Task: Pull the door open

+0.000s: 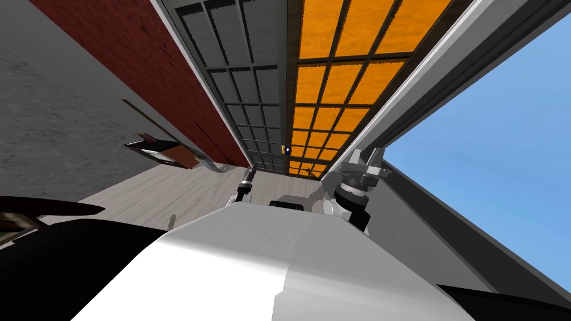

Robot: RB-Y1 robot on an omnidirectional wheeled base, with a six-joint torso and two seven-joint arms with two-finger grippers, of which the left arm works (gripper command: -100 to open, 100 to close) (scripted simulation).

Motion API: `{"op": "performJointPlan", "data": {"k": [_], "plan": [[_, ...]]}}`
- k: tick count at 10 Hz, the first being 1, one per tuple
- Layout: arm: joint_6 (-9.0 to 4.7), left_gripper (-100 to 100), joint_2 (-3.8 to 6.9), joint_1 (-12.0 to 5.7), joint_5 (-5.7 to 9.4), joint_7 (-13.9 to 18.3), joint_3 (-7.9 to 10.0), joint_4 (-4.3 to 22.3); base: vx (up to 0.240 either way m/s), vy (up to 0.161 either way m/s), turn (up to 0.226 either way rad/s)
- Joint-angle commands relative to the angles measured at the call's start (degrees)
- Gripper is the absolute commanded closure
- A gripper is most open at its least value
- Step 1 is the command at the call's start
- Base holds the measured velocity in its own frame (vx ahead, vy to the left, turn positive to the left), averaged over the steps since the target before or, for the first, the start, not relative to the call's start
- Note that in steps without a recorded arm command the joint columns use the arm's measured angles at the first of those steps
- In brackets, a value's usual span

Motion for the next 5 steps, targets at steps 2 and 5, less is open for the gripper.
{"op": "performJointPlan", "data": {"k": [2, 5], "plan": [[-0.94, -100, -0.04, -0.86, -1.00, -3.9, 0.99, 3.6, 0.104, -0.038, -0.067], [-2.22, -100, -0.06, -1.66, -2.05, -8.0, 2.13, 7.6, 0.122, -0.039, -0.072]]}}
